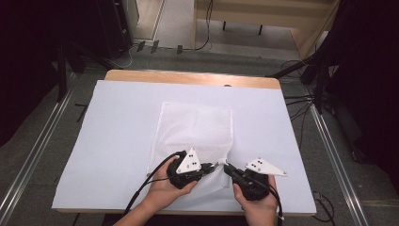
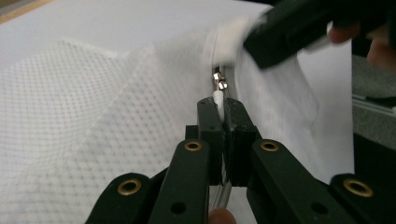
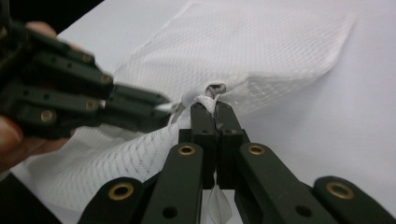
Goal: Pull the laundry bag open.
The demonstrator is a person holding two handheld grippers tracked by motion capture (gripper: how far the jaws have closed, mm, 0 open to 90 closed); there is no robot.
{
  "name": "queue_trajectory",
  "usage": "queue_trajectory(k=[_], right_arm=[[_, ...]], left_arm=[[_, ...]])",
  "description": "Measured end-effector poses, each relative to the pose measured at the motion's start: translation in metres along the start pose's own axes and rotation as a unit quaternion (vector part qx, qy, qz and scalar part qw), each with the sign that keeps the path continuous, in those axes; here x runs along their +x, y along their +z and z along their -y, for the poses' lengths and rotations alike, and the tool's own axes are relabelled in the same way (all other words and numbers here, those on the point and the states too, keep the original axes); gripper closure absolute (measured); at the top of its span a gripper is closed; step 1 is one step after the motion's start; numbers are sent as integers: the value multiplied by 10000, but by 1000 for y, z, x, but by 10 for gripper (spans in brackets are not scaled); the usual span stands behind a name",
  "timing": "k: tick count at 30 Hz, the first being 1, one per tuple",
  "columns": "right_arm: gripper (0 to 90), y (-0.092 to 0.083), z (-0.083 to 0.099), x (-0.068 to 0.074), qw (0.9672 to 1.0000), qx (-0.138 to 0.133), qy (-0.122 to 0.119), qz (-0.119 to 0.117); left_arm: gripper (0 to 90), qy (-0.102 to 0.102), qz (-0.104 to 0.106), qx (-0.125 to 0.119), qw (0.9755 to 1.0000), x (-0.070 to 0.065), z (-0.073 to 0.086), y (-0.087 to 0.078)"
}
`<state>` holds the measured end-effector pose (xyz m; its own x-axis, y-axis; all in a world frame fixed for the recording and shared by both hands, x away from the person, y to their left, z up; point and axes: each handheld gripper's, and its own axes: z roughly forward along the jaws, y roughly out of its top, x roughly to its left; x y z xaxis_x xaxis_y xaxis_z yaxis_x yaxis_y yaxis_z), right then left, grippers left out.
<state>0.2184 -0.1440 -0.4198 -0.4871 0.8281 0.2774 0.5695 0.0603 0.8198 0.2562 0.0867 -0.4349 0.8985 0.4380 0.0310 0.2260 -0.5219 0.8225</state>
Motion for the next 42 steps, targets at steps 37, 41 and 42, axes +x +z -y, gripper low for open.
queue_trajectory(k=[37, 41, 42], right_arm=[[900, 4, 3, -6, 9968, 42, -364, 704], [900, 5, 4, -7, 9966, 56, -378, 734], [900, 5, 4, -7, 9965, 61, -379, 742]], left_arm=[[882, -1010, -1054, 312, 9888, 76, 76, -110], [882, -1089, -1190, 291, 9865, 82, 81, -122], [882, -1101, -1214, 287, 9861, 84, 82, -125]])
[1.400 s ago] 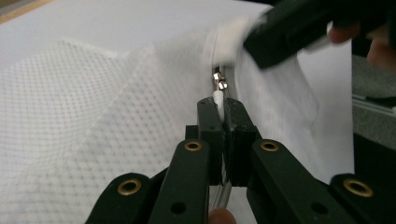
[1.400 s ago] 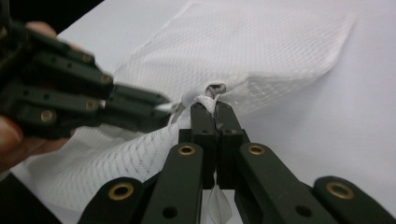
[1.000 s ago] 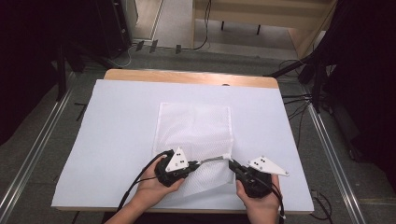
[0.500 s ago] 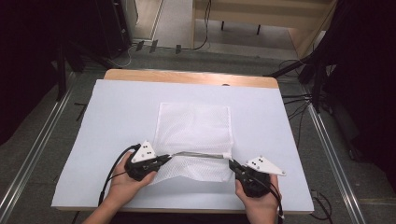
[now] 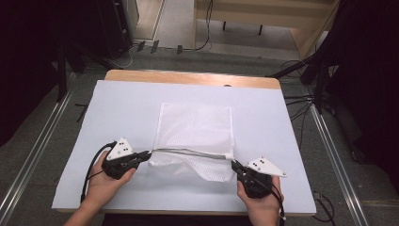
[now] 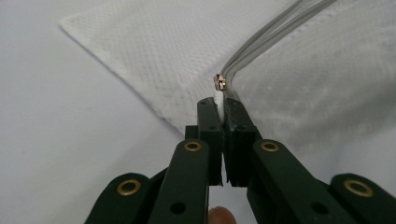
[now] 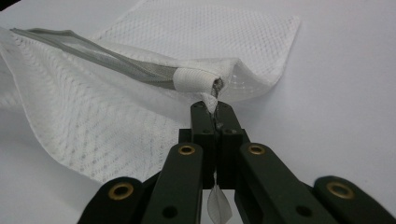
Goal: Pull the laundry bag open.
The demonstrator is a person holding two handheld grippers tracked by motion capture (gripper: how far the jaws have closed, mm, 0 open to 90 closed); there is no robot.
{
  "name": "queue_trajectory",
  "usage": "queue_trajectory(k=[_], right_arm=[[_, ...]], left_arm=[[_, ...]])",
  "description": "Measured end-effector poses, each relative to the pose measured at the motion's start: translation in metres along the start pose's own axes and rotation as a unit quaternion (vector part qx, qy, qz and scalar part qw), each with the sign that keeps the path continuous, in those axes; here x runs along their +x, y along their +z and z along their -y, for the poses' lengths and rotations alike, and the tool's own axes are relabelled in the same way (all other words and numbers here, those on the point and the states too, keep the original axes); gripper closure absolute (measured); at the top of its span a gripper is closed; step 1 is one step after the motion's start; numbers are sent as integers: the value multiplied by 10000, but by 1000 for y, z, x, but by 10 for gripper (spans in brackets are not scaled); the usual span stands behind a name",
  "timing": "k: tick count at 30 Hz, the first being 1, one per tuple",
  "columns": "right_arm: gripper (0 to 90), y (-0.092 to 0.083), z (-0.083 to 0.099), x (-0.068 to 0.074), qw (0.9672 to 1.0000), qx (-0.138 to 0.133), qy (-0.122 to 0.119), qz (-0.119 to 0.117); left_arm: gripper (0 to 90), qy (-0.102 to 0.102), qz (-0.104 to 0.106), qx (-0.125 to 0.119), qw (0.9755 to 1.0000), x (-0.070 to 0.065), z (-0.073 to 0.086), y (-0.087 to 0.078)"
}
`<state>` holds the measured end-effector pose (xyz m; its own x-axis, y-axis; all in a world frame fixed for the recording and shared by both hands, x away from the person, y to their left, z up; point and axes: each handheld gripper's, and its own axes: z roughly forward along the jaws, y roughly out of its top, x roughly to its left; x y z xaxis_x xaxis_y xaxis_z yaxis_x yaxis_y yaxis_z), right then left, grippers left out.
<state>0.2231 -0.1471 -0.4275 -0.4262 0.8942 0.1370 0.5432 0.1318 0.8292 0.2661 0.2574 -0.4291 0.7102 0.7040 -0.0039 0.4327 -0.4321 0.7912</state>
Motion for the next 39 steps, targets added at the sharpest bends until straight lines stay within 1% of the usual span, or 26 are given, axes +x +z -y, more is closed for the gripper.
queue_trajectory(k=[3, 7, 10, 12, 13, 14, 15, 16, 17, 18, 19, 20, 22, 23, 25, 26, 27, 28, 29, 30, 31, 32, 33, 35, 38, 39], right_arm=[[900, 1, 1, 0, 10000, 2, -17, 46], [900, 2, 1, 2, 10000, 14, -47, 1], [900, 4, 1, 8, 9998, 13, -214, 12], [900, 4, 1, 9, 9996, 27, -270, 8], [900, 5, 1, 10, 9994, 31, -330, 58], [900, 6, 1, 10, 9992, 91, -389, 40], [900, 6, 1, 10, 9992, 91, -389, 40], [900, 7, 3, 8, 9993, 74, -358, -32], [899, 7, 3, 7, 9993, 59, -372, -52], [899, 7, 3, 7, 9993, 59, -372, -52], [893, 7, 3, 6, 9992, 21, -382, -123], [889, 7, 3, 6, 9992, 7, -384, -116], [880, 8, 4, 7, 9991, 9, -402, -98], [864, 11, 4, 5, 9990, 60, -429, -111], [805, 13, 6, 2, 9991, 128, -373, -181], [750, 14, 6, 1, 9991, 145, -343, -184], [672, 15, 6, -1, 9993, 133, -286, -176], [672, 15, 6, -1, 9993, 133, -286, -176], [556, 14, 7, -3, 9995, 111, -234, -165], [517, 14, 6, -3, 9995, 92, -249, -147], [482, 12, 5, -4, 9995, 58, -251, -156], [482, 12, 5, -4, 9995, 58, -251, -156], [419, 10, 5, -5, 9994, 2, -294, -190], [391, 9, 5, -6, 9994, -5, -309, -178], [293, 6, 4, -12, 9995, -36, -304, -101], [243, 4, 3, -18, 9995, -72, -310, -26]], left_arm=[[882, -78, -72, -25, 9999, 6, 3, -6], [881, -138, -133, -76, 9998, 14, 6, -14], [881, -148, -154, -77, 9997, 16, 7, -17], [879, -235, -13, -94, 9997, 19, 9, -19], [877, -338, 62, -54, 9994, 20, 9, -19], [846, -430, -3, -135, 9990, 21, 10, -20], [779, -430, -3, -135, 9990, 21, 10, -20], [652, -559, -10, -453, 9974, 22, 12, -25], [591, -701, 72, -647, 9954, 23, 12, -29], [515, -701, 72, -647, 9954, 23, 12, -29], [433, -868, 195, -864, 9923, 25, 11, -35], [399, -917, 224, -981, 9907, 24, 11, -38], [316, -918, 201, -1022, 9903, 24, 11, -39], [277, -983, 113, -1064, 9894, 24, 12, -43], [264, -1096, 94, -1161, 9871, 25, 14, -46], [256, -1096, 94, -1161, 9871, 25, 14, -46], [234, -1235, 64, -1259, 9843, 28, 15, -52], [217, -1235, 64, -1259, 9843, 28, 15, -52], [198, -1304, 25, -1345, 9823, 29, 16, -57], [182, -1330, -1, -1412, 9810, 30, 17, -60], [161, -1351, -8, -1445, 9802, 30, 18, -62], [148, -1351, -8, -1445, 9802, 30, 18, -62], [142, -1365, -8, -1522, 9789, 31, 20, -67], [138, -1373, -42, -1551, 9783, 31, 22, -70], [122, -1380, -101, -1601, 9774, 33, 27, -76], [101, -1408, -147, -1628, 9764, 34, 29, -78]])
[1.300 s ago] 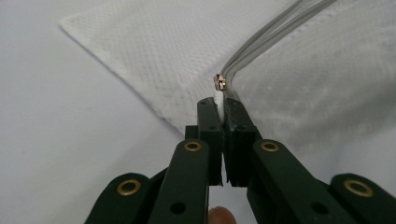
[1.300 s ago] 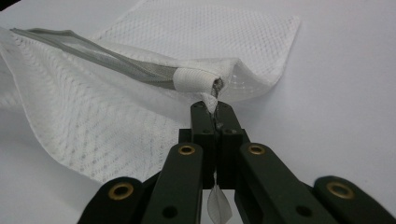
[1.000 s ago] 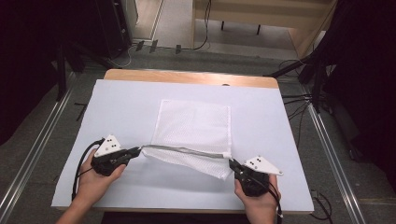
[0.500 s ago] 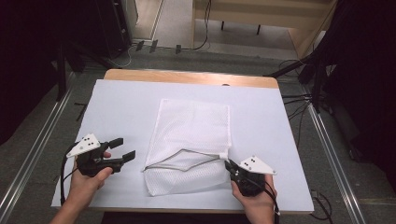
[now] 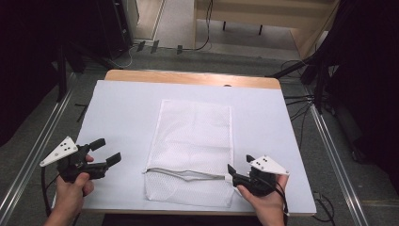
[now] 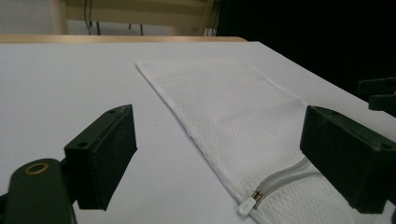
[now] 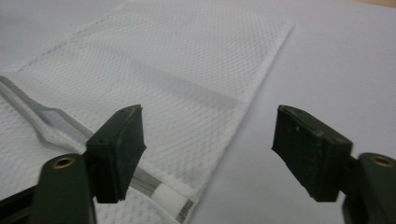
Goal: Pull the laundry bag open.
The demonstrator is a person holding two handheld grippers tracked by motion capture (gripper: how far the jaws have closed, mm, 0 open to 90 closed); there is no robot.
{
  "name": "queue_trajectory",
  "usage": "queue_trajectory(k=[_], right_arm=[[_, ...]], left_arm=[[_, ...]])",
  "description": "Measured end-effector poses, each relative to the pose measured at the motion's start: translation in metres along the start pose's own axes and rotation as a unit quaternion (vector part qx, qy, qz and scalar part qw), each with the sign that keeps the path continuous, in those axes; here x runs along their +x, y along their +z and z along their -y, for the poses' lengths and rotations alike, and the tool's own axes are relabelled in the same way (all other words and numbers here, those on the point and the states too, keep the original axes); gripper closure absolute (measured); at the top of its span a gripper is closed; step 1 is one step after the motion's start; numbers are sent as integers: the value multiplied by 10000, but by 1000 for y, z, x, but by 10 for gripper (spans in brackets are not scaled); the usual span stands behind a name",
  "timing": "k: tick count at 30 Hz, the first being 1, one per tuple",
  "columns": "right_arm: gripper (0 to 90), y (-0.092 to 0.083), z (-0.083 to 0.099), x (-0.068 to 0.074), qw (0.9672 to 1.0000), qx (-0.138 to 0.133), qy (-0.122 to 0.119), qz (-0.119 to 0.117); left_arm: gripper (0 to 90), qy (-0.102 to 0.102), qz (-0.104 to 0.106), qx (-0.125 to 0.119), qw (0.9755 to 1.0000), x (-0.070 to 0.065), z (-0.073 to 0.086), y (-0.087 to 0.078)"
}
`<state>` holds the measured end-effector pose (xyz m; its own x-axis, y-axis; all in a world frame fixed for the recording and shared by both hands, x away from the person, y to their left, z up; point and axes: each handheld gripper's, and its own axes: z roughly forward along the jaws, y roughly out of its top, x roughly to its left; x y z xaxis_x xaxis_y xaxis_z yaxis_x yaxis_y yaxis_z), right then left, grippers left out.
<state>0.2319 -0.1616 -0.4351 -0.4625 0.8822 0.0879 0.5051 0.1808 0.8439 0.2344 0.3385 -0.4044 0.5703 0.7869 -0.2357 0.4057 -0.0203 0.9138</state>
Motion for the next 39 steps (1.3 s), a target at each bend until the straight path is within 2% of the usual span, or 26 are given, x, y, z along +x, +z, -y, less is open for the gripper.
queue_trajectory(k=[1, 2, 3, 4, 5, 6, 7, 8, 9, 12, 15, 16, 18, 20, 24, 26, 31, 32, 33, 34, 39], right_arm=[[243, 0, 0, 0, 10000, 0, 0, 0], [188, -3, 0, -8, 10000, -20, 59, 8], [188, -3, 0, -8, 10000, -20, 59, 8], [141, -6, -1, -17, 10000, -17, 96, 20], [141, -6, -1, -17, 10000, -17, 96, 20], [126, -10, 0, -26, 9998, -60, 167, 47], [120, -11, 0, -29, 9998, -85, 178, 76], [111, -13, 0, -34, 9996, -88, 208, 145], [111, -13, 0, -34, 9996, -88, 208, 145], [68, -20, 3, -49, 9993, -167, 266, 200], [43, -23, 4, -56, 9990, -185, 325, 233], [14, -25, 5, -63, 9989, -159, 337, 286], [11, -25, 6, -66, 9989, -143, 331, 293], [5, -27, 10, -77, 9984, -144, 395, 386], [5, -29, 13, -87, 9978, -140, 423, 498], [4, -33, 17, -100, 9969, -224, 547, 511], [0, -40, 22, -114, 9949, -302, 730, 634], [0, -43, 25, -120, 9933, -349, 874, 672], [0, -43, 25, -120, 9933, -349, 874, 672], [0, -46, 27, -124, 9923, -402, 977, 653], [0, -48, 28, -125, 9917, -434, 989, 693]], left_arm=[[95, 0, 0, 0, 10000, 0, 0, 0], [95, -39, -42, -41, 10000, 3, 1, -4], [95, -39, -42, -41, 10000, 3, 1, -4], [92, -58, -148, -55, 9999, 6, 2, -8], [91, -58, -148, -55, 9999, 6, 2, -8], [89, -22, -275, -43, 9996, 9, 4, -12], [86, -22, -275, -43, 9996, 9, 4, -12], [83, 17, -400, -64, 9992, 12, 6, -16], [79, 17, -400, -64, 9992, 12, 6, -16], [55, 38, -506, -118, 9986, 19, 9, -24], [35, 30, -560, -109, 9984, 23, 11, -28], [35, 11, -657, -109, 9978, 26, 12, -30], [35, 4, -707, -111, 9974, 28, 12, -31], [35, 62, -813, -90, 9966, 31, 14, -33], [35, 56, -874, -65, 9961, 37, 16, -36], [23, 40, -857, -44, 9963, 42, 18, -39], [10, 3, -855, -10, 9963, 47, 19, -40], [5, 2, -867, -7, 9962, 48, 19, -40], [0, 2, -867, -7, 9962, 48, 19, -40], [0, -18, -852, -40, 9964, 50, 20, -39], [0, -41, -851, -25, 9964, 50, 20, -36]])
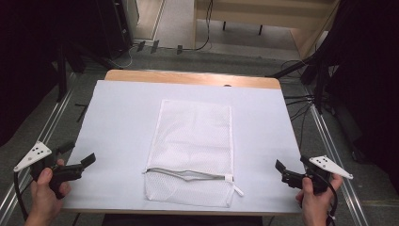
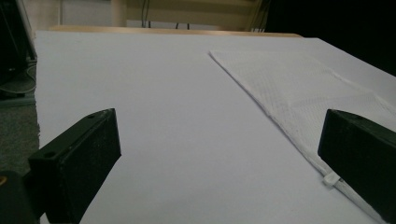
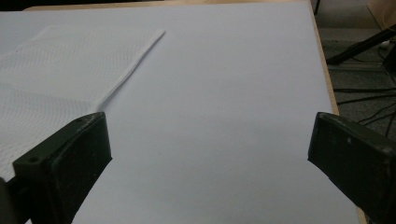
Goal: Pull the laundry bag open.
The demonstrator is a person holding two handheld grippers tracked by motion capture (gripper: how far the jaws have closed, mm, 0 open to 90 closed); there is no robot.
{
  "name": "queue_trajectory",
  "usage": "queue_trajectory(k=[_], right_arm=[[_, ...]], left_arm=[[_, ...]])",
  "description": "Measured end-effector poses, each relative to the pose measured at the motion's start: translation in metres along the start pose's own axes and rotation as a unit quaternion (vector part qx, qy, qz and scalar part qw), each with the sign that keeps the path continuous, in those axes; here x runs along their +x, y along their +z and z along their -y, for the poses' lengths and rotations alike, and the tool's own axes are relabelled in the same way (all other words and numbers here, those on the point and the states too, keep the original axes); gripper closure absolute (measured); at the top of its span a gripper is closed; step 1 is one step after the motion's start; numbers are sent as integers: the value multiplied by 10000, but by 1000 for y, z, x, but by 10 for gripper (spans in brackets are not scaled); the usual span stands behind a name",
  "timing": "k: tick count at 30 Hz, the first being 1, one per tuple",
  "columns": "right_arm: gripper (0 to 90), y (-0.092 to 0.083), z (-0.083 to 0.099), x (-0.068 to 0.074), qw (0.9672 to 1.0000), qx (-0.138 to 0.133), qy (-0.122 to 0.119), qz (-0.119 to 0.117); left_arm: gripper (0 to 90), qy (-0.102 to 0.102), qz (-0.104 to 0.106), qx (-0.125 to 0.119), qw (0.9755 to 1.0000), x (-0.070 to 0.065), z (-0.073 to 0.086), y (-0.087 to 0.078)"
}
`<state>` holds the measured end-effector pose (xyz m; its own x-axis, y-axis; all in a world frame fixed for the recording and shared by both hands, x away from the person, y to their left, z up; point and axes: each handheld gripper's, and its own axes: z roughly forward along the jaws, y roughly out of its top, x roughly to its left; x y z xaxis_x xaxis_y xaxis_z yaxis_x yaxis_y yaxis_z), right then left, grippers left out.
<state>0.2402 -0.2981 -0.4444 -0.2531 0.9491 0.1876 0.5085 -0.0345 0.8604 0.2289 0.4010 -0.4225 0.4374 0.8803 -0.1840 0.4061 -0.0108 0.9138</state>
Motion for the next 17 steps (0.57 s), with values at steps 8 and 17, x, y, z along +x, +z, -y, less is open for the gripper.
queue_trajectory(k=[8, 17], right_arm=[[0, 2, 1, 2, 10000, 26, -35, 35], [0, 3, 2, 0, 10000, 34, 55, 13]], left_arm=[[0, 100, 40, 36, 9999, -3, 0, 3], [0, 86, 22, 69, 9999, -3, 0, 5]])
